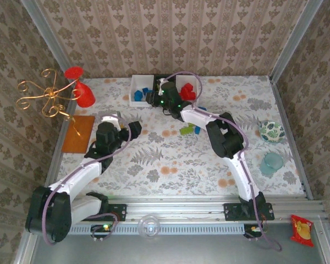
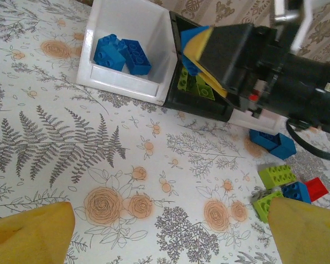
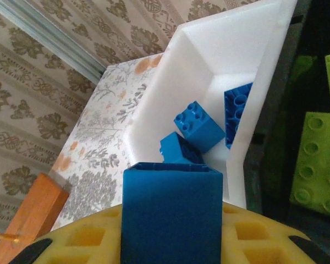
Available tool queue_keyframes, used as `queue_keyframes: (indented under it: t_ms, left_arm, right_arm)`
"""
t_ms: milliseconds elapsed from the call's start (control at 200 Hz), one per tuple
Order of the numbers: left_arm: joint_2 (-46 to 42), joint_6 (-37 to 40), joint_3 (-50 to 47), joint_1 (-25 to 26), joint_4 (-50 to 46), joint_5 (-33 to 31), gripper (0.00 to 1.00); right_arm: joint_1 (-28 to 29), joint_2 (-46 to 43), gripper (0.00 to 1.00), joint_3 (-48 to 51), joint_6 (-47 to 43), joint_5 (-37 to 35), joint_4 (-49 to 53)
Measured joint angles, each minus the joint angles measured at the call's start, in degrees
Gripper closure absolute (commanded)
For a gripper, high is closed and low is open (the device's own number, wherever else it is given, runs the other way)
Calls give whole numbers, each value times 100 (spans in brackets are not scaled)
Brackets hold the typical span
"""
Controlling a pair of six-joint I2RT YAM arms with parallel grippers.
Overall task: Sort the legos into containers by color
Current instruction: Place the lego in the container.
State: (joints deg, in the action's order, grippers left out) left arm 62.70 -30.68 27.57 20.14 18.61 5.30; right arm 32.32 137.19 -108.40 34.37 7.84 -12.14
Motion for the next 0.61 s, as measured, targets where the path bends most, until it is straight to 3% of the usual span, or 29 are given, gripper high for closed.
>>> queue_keyframes:
  t_ms: [200,370,605]
  left_arm:
    - [-20,-66,-63,-4,2,87,8]
    - [-90,-68,-105,-22,2,120,8]
    - [-170,-70,-136,-35,4,153,8]
  right_arm:
    - [-2,756,60,-1419,-326,-2,636]
    - [-22,1384,42,-2741,-621,-2,1241]
    - [-72,1425,34,-3180,-870,31,1812]
